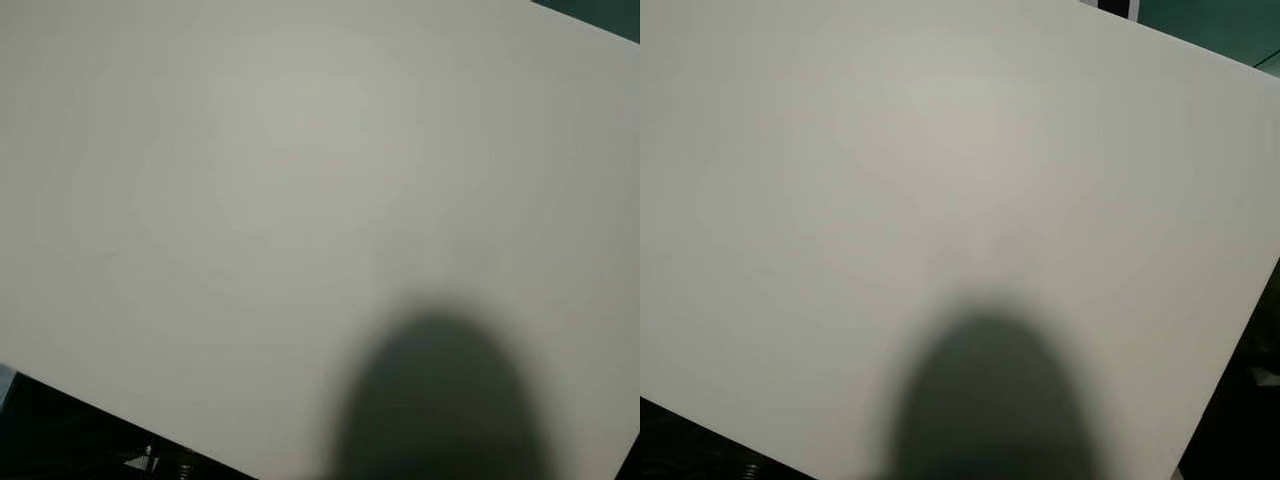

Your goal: Building children table

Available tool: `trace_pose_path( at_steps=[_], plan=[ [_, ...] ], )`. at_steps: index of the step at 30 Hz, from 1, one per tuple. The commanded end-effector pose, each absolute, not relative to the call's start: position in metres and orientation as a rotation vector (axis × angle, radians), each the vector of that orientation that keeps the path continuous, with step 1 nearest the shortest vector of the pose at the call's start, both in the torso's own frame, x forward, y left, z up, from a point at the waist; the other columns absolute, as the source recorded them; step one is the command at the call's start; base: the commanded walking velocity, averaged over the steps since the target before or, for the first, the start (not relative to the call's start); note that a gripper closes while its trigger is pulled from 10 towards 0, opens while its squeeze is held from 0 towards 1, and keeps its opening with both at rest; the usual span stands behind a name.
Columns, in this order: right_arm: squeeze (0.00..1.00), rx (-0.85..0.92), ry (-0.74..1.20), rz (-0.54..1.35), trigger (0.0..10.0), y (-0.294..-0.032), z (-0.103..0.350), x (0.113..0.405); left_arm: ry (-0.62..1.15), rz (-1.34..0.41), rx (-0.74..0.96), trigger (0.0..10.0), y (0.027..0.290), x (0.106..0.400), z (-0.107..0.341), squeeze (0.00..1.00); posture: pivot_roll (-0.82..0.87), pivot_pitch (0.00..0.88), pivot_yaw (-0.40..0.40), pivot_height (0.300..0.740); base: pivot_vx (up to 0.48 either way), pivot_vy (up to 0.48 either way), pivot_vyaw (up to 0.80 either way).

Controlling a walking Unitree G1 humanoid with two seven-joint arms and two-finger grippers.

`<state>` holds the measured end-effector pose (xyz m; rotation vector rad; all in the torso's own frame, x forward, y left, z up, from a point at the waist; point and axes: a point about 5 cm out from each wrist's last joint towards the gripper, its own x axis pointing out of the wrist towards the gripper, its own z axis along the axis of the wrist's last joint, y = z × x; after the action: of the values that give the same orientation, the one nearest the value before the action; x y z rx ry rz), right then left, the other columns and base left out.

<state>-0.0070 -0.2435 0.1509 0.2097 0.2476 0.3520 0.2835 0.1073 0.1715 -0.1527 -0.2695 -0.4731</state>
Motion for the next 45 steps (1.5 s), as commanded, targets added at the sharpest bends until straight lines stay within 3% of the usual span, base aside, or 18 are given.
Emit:
trace_pose_path(
  at_steps=[1, 5, 13, 17, 26, 30, 37, 45],
  plan=[
    [0.00, 0.206, 0.161, 0.367, 10.0, -0.241, 0.164, -0.007, -0.331, -0.584, -0.128, 10.0, 0.105, 0.287, 0.185, 0.00, -0.22, 0.000, 0.227, 0.740, 0.000, 0.000, 0.00],
    [0.00, 0.211, 0.104, 0.378, 10.0, -0.237, 0.170, -0.002, -0.330, -0.591, -0.126, 10.0, 0.104, 0.287, 0.185, 0.00, -0.22, 0.000, 0.230, 0.740, 0.000, 0.000, 0.00],
    [0.00, 0.159, -0.013, 0.507, 10.0, -0.221, 0.181, 0.036, -0.333, -0.595, -0.130, 10.0, 0.101, 0.288, 0.185, 0.00, -0.21, 0.000, 0.223, 0.740, 0.000, 0.000, 0.00],
    [0.00, 0.118, -0.071, 0.636, 10.0, -0.224, 0.185, 0.072, -0.345, -0.576, -0.132, 10.0, 0.100, 0.286, 0.186, 0.00, -0.16, 0.000, 0.201, 0.740, 0.000, 0.000, 0.00],
    [0.00, 0.099, -0.123, 0.677, 10.0, -0.226, 0.199, 0.083, -0.355, -0.513, -0.126, 10.0, 0.110, 0.283, 0.186, 0.00, -0.12, 0.000, 0.177, 0.740, 0.000, 0.000, 0.00],
    [0.00, 0.066, -0.181, 0.744, 10.0, -0.220, 0.208, 0.104, -0.357, -0.509, -0.123, 10.0, 0.110, 0.282, 0.186, 0.00, -0.11, 0.000, 0.180, 0.740, 0.000, 0.000, 0.00],
    [0.00, 0.095, -0.378, 0.885, 10.0, -0.190, 0.241, 0.134, -0.363, -0.523, -0.123, 10.0, 0.107, 0.282, 0.187, 0.00, -0.11, 0.000, 0.184, 0.740, 0.000, 0.000, 0.00],
    [0.00, 0.077, -0.560, 0.922, 10.0, -0.180, 0.286, 0.147, -0.354, -0.522, -0.127, 10.0, 0.106, 0.280, 0.184, 0.00, -0.11, 0.000, 0.174, 0.740, 0.000, 0.000, 0.00]
  ],
)
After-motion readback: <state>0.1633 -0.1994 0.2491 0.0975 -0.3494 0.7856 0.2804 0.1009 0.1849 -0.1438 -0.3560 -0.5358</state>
